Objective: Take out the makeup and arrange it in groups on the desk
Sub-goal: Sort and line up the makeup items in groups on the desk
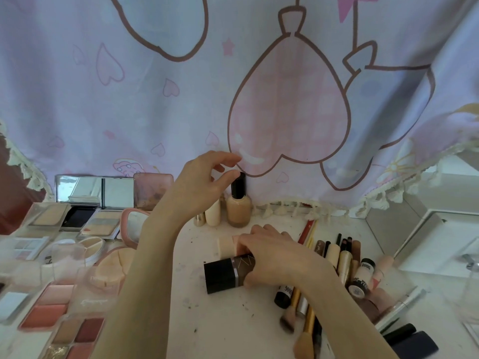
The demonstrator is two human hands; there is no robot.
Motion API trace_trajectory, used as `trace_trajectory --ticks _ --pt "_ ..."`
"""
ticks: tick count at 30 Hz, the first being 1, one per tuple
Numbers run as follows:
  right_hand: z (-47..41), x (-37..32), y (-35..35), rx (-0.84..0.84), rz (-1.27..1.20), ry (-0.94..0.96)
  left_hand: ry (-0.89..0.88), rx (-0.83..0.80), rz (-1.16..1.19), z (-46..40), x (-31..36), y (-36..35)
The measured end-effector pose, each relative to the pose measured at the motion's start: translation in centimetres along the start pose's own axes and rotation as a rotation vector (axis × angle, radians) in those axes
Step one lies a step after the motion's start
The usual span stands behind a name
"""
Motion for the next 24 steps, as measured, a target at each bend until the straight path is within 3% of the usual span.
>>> trace_trajectory --ticks 3,6,10,14,18,21,24 --pt "0.1 0.3 0.4 -0.034 -0.098 0.031 -0.003 -0.011 -0.009 0.1 0.1 -0.1" --pt "0.8 1.4 1.9 -0.035 -0.371 0.04 0.011 0.015 0.034 0.1 0.4 0.3" --pt "1.9 3.0 3.8 0.084 -0.662 0.072 -0.02 0.003 0.113 0.2 1.5 0.6" --pt "2.0 4.1 4.2 0.197 -0.912 0.04 -0.037 -0.132 0.273 0.9 3.0 0.1" --pt "1.7 4.7 4.2 0.263 -1.324 0.021 -0.074 -0.16 0.428 1.2 3.5 0.4" --pt "1.6 4.1 4.1 0.177 -1.684 0.036 -0.067 -0.141 0.478 1.0 3.3 0.6" --pt "1.6 2.9 4.1 0.017 -1.832 0.113 -0.079 -0.151 0.492 1.1 3.3 0.4"
Point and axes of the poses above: each hand's wrist, its own z-axis away from the middle knuckle, its own y-axis out of the back of the hand, x = y × z, the point moved 4 cm from there along -z, towards the middle knuckle, and after that the axes turned 5 degrees about x, right-handed, at the moved point
